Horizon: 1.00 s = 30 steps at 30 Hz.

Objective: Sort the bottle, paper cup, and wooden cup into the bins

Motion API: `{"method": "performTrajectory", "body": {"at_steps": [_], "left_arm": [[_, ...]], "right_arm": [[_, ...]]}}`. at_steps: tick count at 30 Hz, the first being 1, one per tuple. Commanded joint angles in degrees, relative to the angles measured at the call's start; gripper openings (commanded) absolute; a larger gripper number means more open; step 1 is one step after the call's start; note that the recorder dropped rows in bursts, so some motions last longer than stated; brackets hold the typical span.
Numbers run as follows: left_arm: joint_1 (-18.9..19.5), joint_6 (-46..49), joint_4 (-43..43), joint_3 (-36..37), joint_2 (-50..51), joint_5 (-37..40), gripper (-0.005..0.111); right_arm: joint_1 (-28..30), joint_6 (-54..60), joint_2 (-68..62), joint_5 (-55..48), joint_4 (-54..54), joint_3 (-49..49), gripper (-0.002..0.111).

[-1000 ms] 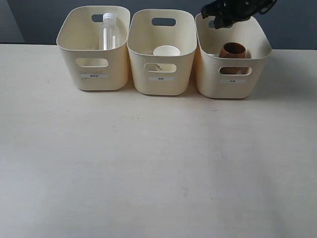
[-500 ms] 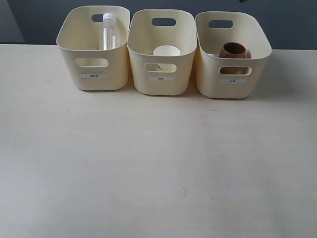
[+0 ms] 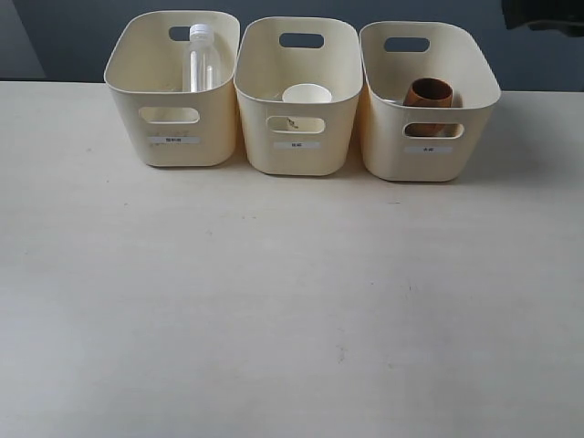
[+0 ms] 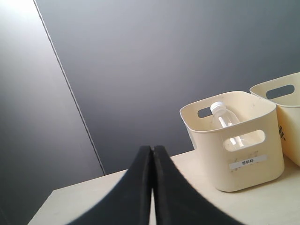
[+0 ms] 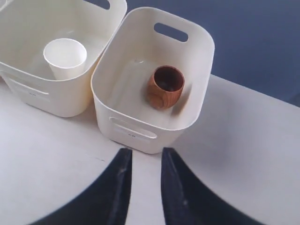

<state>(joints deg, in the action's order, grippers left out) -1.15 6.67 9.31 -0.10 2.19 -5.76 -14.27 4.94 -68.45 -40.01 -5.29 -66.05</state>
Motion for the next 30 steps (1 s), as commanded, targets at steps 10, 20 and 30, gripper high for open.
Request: {"method": "performTrajectory", "body": {"at_steps": [10,20,30], "left_arm": [[-0.1,-0.1,0.0,0.1,-0.1,-0.3,0.0],[-0.1,-0.1,0.0,0.1,-0.1,-0.3,0.0],[-0.1,-0.1,0.0,0.1,-0.1,-0.3,0.0]], "right_arm": [[0.0,-0.5,41.6,3.4,1.6,19.8,0.023],[0.0,-0.5,57.5,-5.3,4.9,21.4,0.023],[0.0,-0.5,57.5,-6.8,5.8,21.4,0.023]]}}
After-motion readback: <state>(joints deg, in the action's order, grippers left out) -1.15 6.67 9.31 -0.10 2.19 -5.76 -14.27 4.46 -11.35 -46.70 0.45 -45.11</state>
